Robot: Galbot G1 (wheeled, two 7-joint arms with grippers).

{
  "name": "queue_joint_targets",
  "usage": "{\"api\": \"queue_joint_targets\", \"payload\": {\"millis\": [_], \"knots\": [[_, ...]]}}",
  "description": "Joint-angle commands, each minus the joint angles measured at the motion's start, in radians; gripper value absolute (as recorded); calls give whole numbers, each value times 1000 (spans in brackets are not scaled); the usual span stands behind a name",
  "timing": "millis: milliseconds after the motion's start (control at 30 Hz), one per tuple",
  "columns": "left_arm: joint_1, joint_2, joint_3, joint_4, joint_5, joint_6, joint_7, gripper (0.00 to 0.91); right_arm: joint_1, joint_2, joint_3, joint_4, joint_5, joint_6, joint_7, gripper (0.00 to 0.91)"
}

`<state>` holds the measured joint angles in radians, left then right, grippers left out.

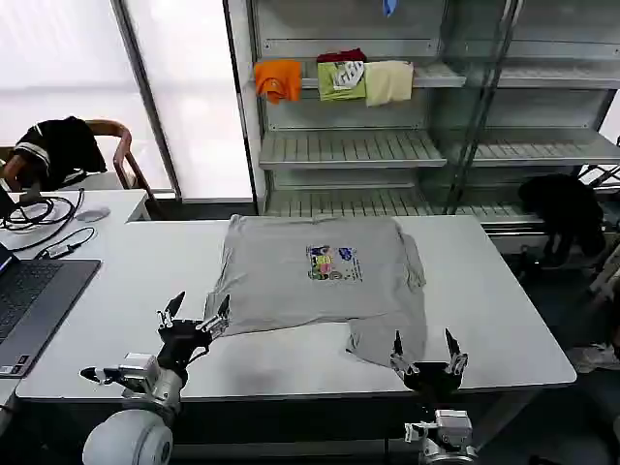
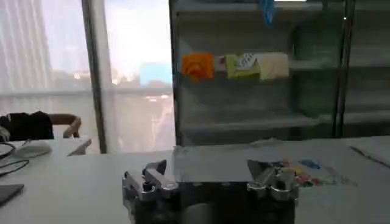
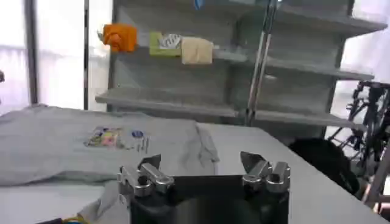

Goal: Fold and organize the clothes.

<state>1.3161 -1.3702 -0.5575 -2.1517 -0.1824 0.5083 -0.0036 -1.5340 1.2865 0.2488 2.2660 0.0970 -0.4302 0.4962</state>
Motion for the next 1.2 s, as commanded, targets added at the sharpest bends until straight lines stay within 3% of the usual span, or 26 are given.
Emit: {"api": "queue_joint_targets", "payload": {"millis": [33, 433, 1200], "knots": [[-71, 61, 4, 117, -26, 47, -14, 907, -4, 0, 0, -17, 66, -76, 14, 907], [-80, 104, 13, 178, -20, 56, 19, 907, 23, 32, -20, -32, 47, -136, 34, 907], [-39, 132, 42, 212, -4, 53, 32, 907, 40, 59, -13, -97, 87, -86, 18, 907]]}}
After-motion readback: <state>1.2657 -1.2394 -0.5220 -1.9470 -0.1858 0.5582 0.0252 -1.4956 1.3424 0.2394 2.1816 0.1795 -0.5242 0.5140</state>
